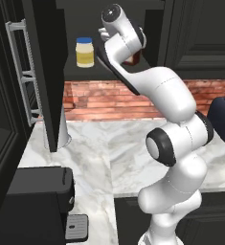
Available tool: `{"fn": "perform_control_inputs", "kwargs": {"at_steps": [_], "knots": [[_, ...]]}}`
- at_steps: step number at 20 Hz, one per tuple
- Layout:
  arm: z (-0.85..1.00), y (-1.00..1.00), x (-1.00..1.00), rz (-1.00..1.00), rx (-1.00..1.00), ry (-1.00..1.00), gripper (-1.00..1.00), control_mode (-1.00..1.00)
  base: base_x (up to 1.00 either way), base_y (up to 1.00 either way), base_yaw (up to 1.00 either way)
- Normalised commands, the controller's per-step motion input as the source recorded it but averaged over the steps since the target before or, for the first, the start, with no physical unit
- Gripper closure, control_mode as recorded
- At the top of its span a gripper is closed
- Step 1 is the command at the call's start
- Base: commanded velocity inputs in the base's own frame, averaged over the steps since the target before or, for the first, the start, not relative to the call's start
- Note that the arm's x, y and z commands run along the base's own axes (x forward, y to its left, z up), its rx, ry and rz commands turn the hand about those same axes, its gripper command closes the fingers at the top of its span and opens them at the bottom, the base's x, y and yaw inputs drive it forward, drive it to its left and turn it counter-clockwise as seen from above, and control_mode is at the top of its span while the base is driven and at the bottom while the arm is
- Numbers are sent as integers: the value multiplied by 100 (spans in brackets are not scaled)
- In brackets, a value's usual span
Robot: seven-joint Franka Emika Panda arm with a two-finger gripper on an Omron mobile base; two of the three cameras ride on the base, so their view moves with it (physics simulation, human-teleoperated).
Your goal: Collect the paprika, mayonnaise, and shaker from the cabinet and place them next to the stove.
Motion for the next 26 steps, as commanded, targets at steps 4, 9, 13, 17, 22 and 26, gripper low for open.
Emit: {"fn": "perform_control_inputs", "kwargs": {"at_steps": [4,9,13,17,22,26], "knots": [[0,-5,7,-2,0,0,-100,-100,0,0,0],[0,0,13,-2,0,0,-100,-100,0,0,0],[0,0,11,-2,0,0,-100,-100,0,0,0],[0,-6,5,-3,0,0,-100,-100,0,0,0],[0,-11,1,-2,0,0,-100,-100,0,0,0],[0,-4,6,-2,0,2,-100,-100,0,0,0]]}}
